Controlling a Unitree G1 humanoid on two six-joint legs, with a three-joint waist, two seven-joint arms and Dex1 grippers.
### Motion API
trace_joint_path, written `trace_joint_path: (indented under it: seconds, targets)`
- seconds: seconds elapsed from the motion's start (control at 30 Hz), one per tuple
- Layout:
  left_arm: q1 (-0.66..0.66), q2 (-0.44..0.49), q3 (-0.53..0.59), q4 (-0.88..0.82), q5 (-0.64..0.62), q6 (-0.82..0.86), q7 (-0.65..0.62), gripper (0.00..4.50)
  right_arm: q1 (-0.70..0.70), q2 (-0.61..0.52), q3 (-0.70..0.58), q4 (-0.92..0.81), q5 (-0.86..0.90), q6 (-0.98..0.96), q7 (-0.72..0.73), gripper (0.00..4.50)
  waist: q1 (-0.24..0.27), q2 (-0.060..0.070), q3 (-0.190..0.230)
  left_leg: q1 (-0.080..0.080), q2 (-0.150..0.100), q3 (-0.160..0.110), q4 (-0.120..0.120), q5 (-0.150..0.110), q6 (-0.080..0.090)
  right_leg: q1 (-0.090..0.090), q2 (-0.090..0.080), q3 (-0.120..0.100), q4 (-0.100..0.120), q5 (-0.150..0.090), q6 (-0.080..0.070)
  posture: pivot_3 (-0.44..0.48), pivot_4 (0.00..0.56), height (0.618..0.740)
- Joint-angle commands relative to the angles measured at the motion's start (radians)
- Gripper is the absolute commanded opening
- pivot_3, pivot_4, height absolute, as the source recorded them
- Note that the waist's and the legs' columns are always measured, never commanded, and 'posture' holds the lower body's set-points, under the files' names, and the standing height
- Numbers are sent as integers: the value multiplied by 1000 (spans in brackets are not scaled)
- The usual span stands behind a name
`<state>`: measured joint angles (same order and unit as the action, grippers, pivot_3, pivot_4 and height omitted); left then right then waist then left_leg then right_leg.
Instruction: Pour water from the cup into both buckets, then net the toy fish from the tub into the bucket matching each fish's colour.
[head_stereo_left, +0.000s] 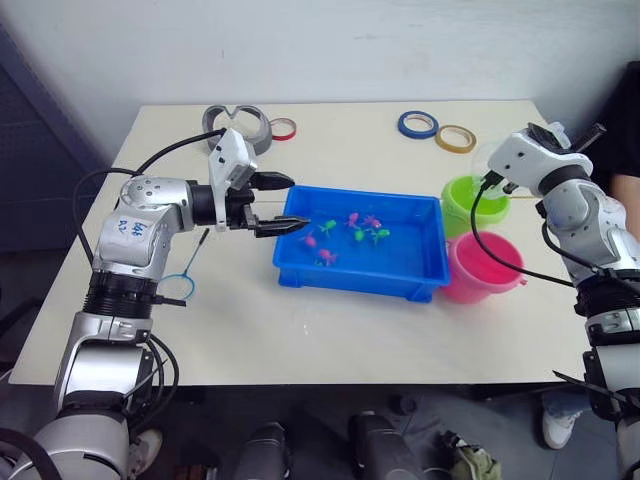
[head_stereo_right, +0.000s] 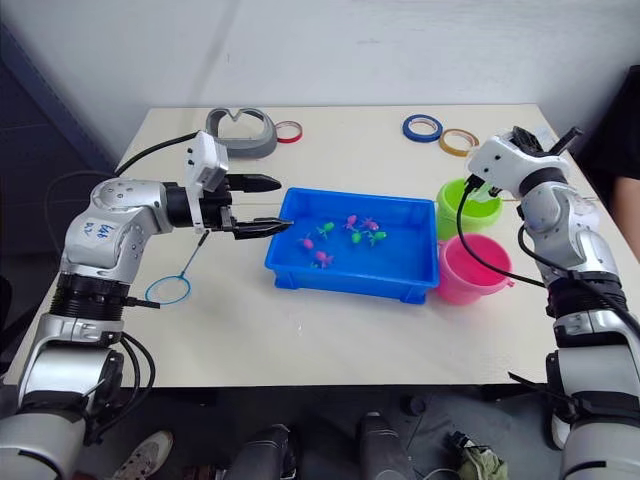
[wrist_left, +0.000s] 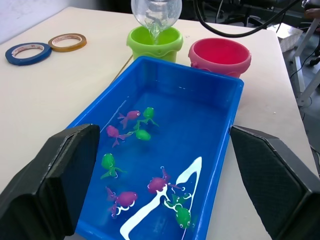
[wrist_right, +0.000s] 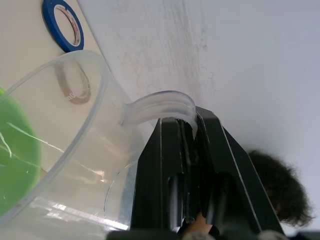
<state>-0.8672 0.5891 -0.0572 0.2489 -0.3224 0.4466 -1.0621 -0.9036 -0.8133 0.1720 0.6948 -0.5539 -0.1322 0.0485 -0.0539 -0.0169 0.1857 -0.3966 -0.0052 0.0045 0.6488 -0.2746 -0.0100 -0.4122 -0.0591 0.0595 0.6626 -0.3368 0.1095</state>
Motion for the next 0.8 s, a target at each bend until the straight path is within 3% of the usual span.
trace_joint_path:
  seconds: [0.03,0.53,0.8]
  targets:
    - [-5,8,26,-38,-13,2,2,4500,-34,-37,1,-32,-41,-26,-40,82,-1,0,0,0,0,0,0,0,0,0,0,0,0,0,0,0,150,740]
    - [-3,9,27,-45,-15,4,0,4500,-31,-42,-2,-57,-77,-32,-57,82,-2,0,0,0,0,0,0,0,0,0,0,0,0,0,0,0,150,740]
    - [-4,7,32,-46,-19,6,2,4500,20,-3,-133,-58,104,90,25,82,0,0,0,0,0,0,0,0,0,0,0,0,0,0,0,0,150,740]
